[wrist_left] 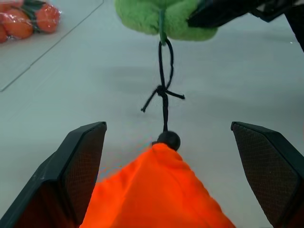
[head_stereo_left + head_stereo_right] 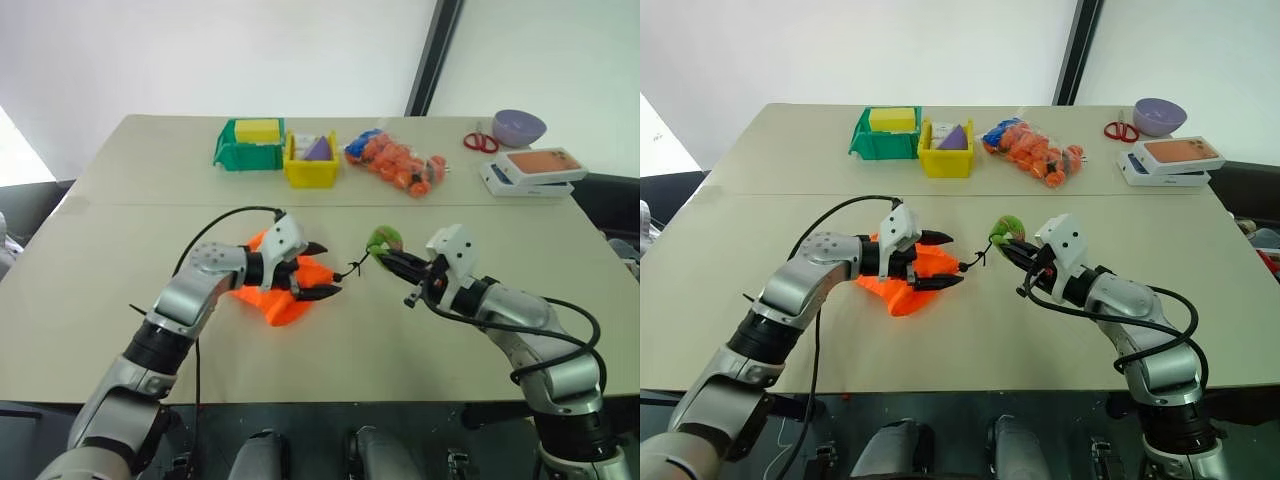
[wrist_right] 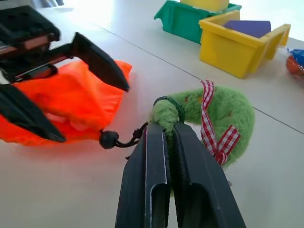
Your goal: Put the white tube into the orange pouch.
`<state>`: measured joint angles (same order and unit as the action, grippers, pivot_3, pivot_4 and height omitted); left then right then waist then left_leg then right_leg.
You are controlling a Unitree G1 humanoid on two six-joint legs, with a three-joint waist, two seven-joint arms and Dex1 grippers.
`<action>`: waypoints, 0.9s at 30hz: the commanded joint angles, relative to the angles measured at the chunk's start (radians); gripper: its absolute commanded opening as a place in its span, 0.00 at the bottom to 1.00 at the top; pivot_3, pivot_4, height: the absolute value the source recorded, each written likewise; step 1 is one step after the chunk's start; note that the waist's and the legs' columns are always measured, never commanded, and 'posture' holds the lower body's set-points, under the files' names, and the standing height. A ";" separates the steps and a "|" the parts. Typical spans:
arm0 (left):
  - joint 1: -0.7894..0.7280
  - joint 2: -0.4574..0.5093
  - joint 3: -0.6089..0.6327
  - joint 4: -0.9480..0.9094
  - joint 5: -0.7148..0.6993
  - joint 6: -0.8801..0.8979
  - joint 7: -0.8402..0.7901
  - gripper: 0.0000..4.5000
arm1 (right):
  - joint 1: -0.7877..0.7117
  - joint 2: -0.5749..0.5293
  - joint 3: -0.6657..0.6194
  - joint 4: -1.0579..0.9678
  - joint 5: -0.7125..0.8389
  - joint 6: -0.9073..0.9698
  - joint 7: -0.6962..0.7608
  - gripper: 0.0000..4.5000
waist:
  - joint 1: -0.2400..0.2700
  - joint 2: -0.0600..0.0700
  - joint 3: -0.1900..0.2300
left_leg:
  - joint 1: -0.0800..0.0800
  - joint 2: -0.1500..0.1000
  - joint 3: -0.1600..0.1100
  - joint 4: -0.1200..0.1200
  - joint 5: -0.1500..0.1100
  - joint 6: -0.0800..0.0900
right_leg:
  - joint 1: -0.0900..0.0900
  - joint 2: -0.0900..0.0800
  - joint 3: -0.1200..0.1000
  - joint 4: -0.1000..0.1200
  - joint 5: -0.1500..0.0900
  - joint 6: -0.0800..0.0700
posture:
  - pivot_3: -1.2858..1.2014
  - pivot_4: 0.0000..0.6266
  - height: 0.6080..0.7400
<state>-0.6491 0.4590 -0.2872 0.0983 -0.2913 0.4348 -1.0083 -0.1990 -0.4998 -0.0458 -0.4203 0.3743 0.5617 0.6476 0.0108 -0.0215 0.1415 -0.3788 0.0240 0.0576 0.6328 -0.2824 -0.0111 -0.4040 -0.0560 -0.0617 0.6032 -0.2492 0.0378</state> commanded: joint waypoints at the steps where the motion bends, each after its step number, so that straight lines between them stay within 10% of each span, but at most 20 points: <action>1: -0.078 0.006 -0.021 0.076 0.005 0.015 -0.101 1.00 | -0.016 -0.008 -0.003 -0.037 0.015 -0.028 0.011 0.00 | 0.002 0.000 0.000 | 0.000 0.000 0.000 0.000 0.000 0.000 | 0.000 0.000 0.000 0.000 0.000 0.000 | 0.52 0.24 1.00; 27: -0.249 -0.102 -0.077 0.433 0.112 -0.042 -0.338 1.00 | 0.116 -0.045 -0.078 -0.050 -0.011 -0.110 -0.037 0.00 | 0.002 -0.001 0.000 | -0.003 0.003 -0.001 0.016 -0.004 0.008 | 0.000 0.007 0.003 0.010 -0.002 0.006 | 0.52 0.24 1.00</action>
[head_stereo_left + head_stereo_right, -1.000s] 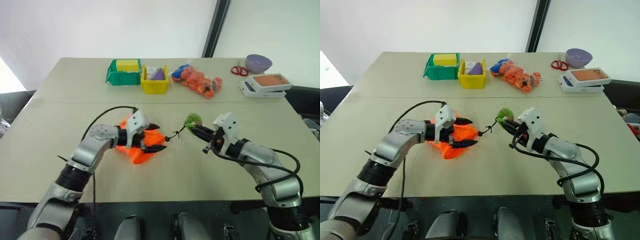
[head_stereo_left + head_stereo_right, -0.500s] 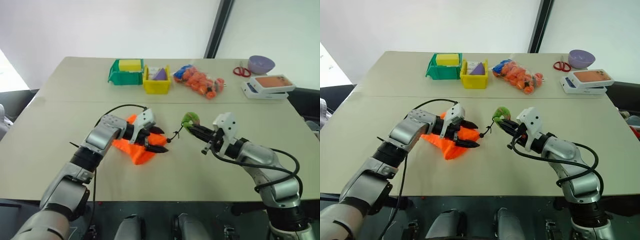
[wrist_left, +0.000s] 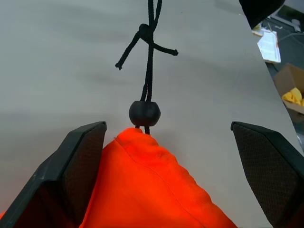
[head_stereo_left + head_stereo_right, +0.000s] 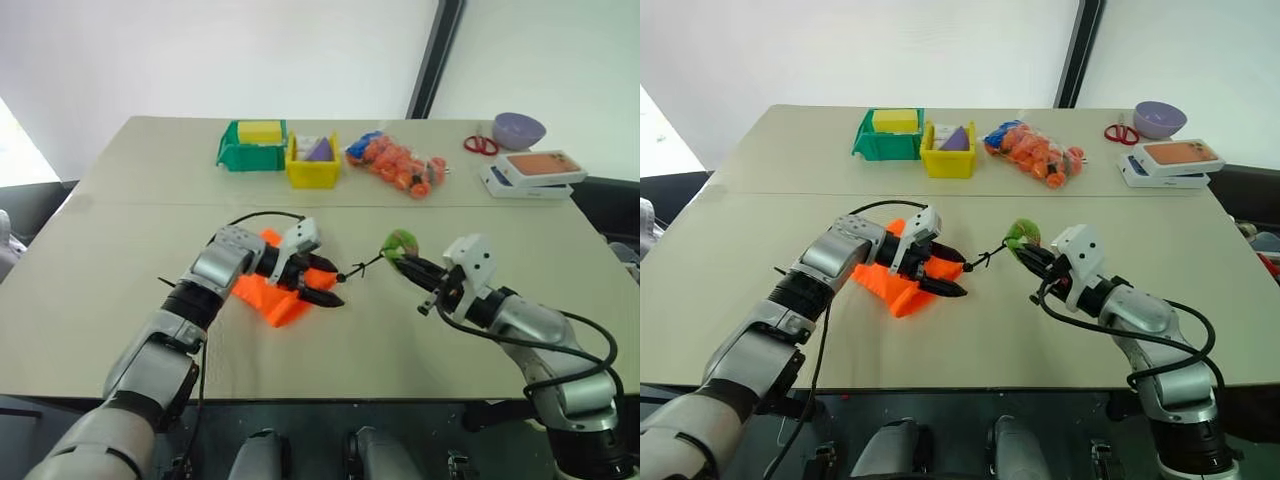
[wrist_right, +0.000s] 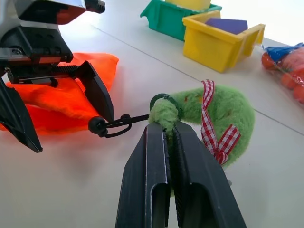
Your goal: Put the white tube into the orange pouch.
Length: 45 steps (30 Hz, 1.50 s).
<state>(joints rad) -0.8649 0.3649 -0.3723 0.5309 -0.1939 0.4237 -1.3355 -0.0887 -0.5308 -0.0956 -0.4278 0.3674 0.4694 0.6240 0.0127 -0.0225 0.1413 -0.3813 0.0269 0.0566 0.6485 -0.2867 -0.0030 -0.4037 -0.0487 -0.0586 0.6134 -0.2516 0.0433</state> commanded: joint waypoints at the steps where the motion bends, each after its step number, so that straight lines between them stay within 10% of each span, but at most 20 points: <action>1: -0.034 -0.010 0.009 0.004 0.019 -0.037 -0.012 1.00 | 0.009 -0.014 -0.028 -0.042 -0.006 -0.018 -0.017 0.00 | 0.001 0.000 0.000 | 0.000 0.000 0.000 0.000 0.000 0.000 | 0.000 0.000 0.000 0.000 0.000 0.000 | 0.52 0.24 1.00; 27: 0.356 0.022 0.052 -0.379 0.430 -0.738 0.677 1.00 | 0.031 0.165 -0.166 -0.047 0.480 0.162 -0.104 0.00 | 0.000 0.001 0.000 | 0.005 -0.003 0.003 -0.001 0.000 0.000 | 0.005 -0.012 0.000 0.000 -0.001 -0.003 | 0.52 0.24 1.00; 45: 0.488 -0.110 -0.025 -0.517 0.698 -0.655 0.961 1.00 | 0.025 0.138 -0.198 -0.034 0.639 0.208 -0.130 0.00 | 0.000 0.003 -0.001 | 0.006 -0.002 0.004 -0.003 0.000 0.000 | 0.004 -0.013 -0.001 0.000 -0.001 -0.003 | 0.52 0.24 1.00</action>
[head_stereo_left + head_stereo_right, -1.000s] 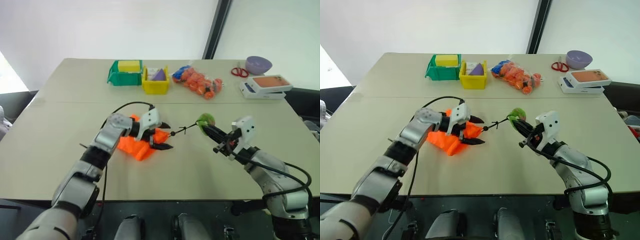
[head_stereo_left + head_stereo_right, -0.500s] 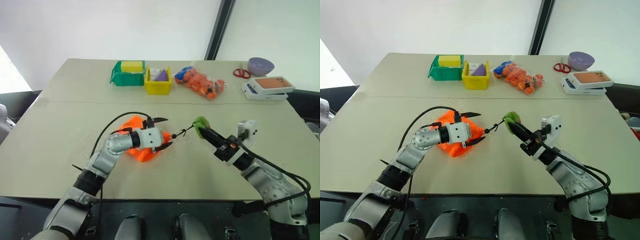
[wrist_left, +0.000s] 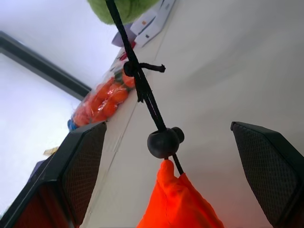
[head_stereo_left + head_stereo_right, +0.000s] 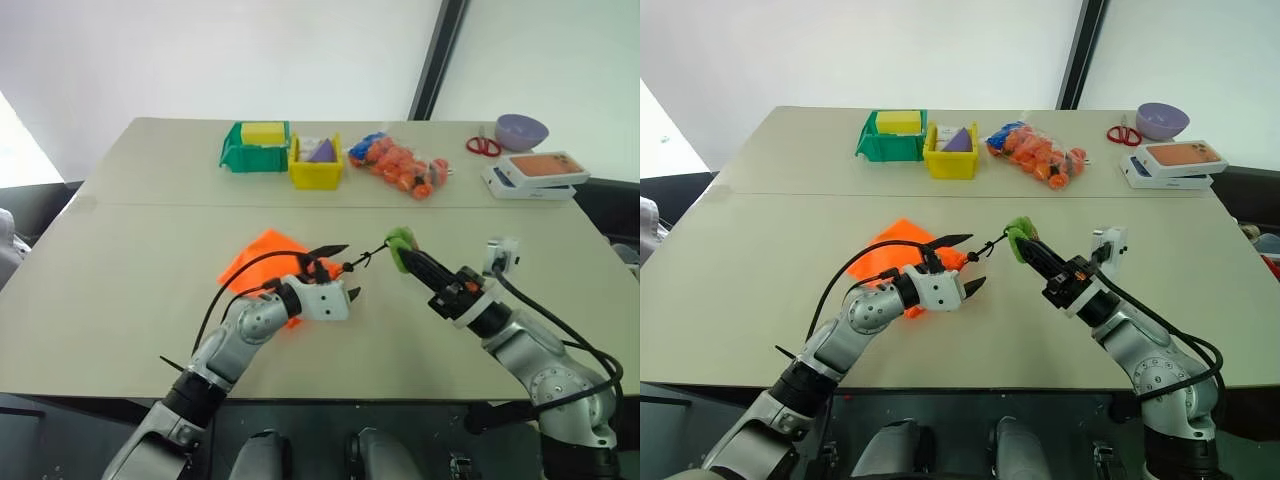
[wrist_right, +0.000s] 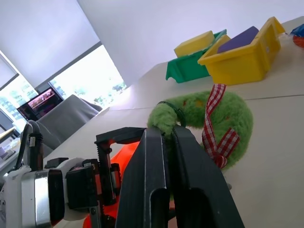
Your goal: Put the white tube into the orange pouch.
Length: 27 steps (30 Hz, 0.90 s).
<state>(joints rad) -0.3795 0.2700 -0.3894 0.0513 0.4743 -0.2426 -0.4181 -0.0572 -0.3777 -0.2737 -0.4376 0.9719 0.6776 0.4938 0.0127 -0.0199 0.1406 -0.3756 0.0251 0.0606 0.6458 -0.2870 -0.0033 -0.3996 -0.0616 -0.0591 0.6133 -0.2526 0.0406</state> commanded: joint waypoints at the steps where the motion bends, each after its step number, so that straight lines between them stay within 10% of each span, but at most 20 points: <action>1: 0.002 -0.023 -0.006 -0.027 0.037 0.018 0.062 1.00 | -0.009 -0.017 -0.019 -0.023 0.037 0.002 -0.002 0.00 | 0.000 0.000 0.000 | 0.000 0.000 0.000 0.000 0.000 0.000 | 0.000 0.000 0.000 0.000 0.000 0.000 | 0.52 0.24 1.00; 25: 0.019 -0.124 -0.019 0.054 0.023 0.067 0.186 1.00 | -0.029 -0.029 0.006 -0.033 0.042 0.007 -0.015 0.00 | 0.000 0.000 0.000 | -0.001 0.000 0.001 0.000 0.000 0.000 | 0.000 0.000 -0.001 0.000 0.001 0.002 | 0.52 0.24 1.00; 27: 0.019 -0.124 -0.021 0.058 0.022 0.065 0.187 0.88 | -0.029 -0.029 0.010 -0.034 0.039 0.006 -0.015 0.00 | 0.000 0.000 0.000 | -0.001 0.000 0.001 0.000 0.000 0.000 | 0.000 0.000 -0.001 0.000 0.001 0.002 | 0.52 0.24 1.00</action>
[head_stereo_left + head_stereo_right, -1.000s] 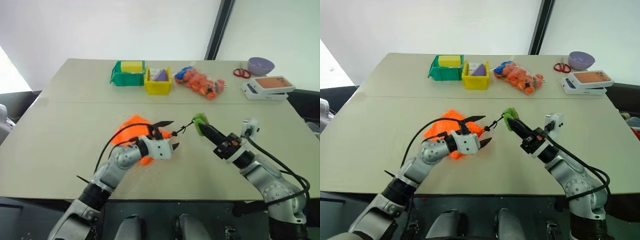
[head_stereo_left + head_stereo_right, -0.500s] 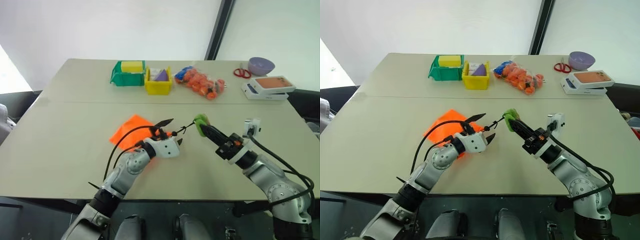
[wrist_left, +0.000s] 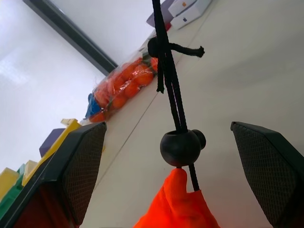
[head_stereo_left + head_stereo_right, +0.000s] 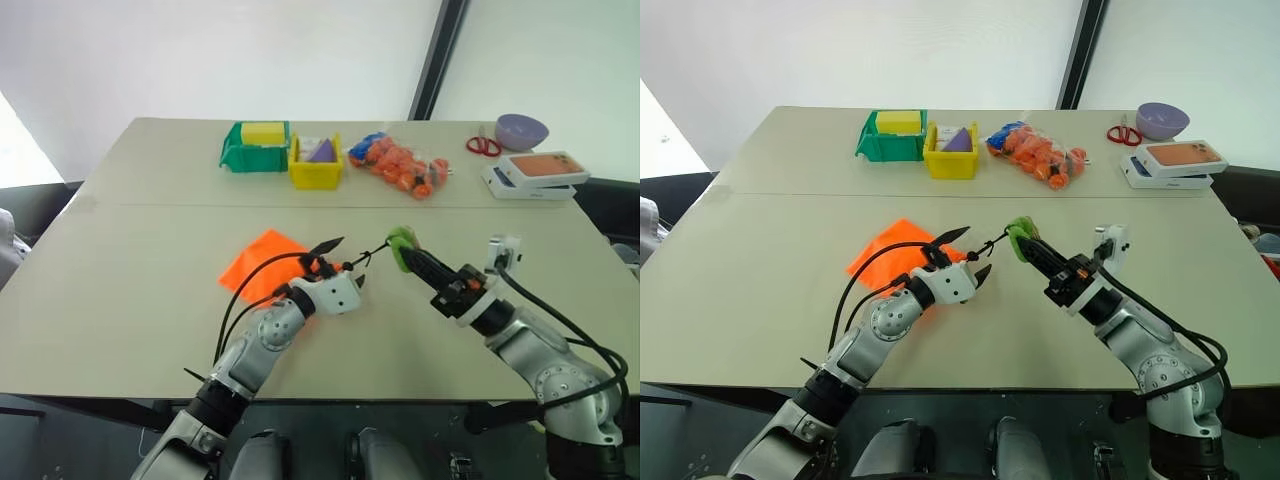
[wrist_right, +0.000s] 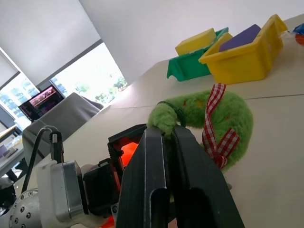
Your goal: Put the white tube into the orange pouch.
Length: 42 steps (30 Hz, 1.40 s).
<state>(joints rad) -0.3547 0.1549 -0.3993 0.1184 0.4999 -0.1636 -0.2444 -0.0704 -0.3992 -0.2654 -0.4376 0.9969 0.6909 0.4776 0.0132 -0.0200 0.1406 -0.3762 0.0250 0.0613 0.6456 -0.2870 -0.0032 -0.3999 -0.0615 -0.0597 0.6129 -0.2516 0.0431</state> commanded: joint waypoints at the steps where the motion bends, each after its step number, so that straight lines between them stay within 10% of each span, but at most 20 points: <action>1: -0.007 -0.009 -0.012 -0.006 -0.003 -0.015 0.015 0.82 | -0.016 -0.008 0.003 -0.034 0.014 -0.007 0.001 0.00 | 0.000 0.000 0.000 | 0.000 0.000 0.000 0.000 0.000 0.000 | 0.000 0.000 0.000 0.000 0.000 0.000 | 0.52 0.24 1.00; 5: -0.010 -0.009 -0.016 -0.001 -0.002 -0.018 0.021 0.37 | -0.014 -0.009 0.007 -0.037 0.012 -0.009 0.000 0.00 | 0.000 0.000 0.000 | 0.000 0.000 0.000 0.000 0.000 0.000 | 0.000 0.000 0.000 0.000 0.000 0.000 | 0.52 0.24 1.00; 17: -0.022 -0.006 -0.019 0.008 0.003 -0.021 0.035 0.37 | -0.025 -0.009 0.010 -0.031 0.009 -0.012 -0.002 0.00 | 0.000 0.000 0.000 | -0.002 0.000 0.000 -0.001 0.000 0.000 | -0.002 0.000 0.000 0.000 -0.001 -0.001 | 0.52 0.24 1.00; 22: -0.027 -0.002 -0.022 0.012 0.004 -0.024 0.038 0.06 | -0.030 -0.009 0.014 -0.028 0.006 -0.012 0.000 0.00 | 0.000 0.000 0.000 | -0.004 0.000 0.000 -0.001 0.000 0.000 | -0.004 0.000 0.000 0.000 -0.001 -0.001 | 0.52 0.24 1.00; 42: 0.044 0.042 0.018 -0.033 -0.136 0.017 -0.082 0.06 | -0.035 -0.006 0.007 -0.019 -0.019 -0.035 -0.002 0.00 | 0.000 0.000 0.000 | -0.005 0.001 0.000 -0.001 0.000 0.000 | -0.006 0.000 0.000 -0.001 -0.001 -0.002 | 0.52 0.24 1.00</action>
<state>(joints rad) -0.3148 0.1928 -0.3964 0.1323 0.3813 -0.1428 -0.3145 -0.0913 -0.4000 -0.2427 -0.4369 0.9744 0.6812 0.4730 0.0127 -0.0199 0.1406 -0.3817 0.0256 0.0612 0.6447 -0.2871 -0.0033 -0.4056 -0.0616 -0.0597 0.6117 -0.2529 0.0407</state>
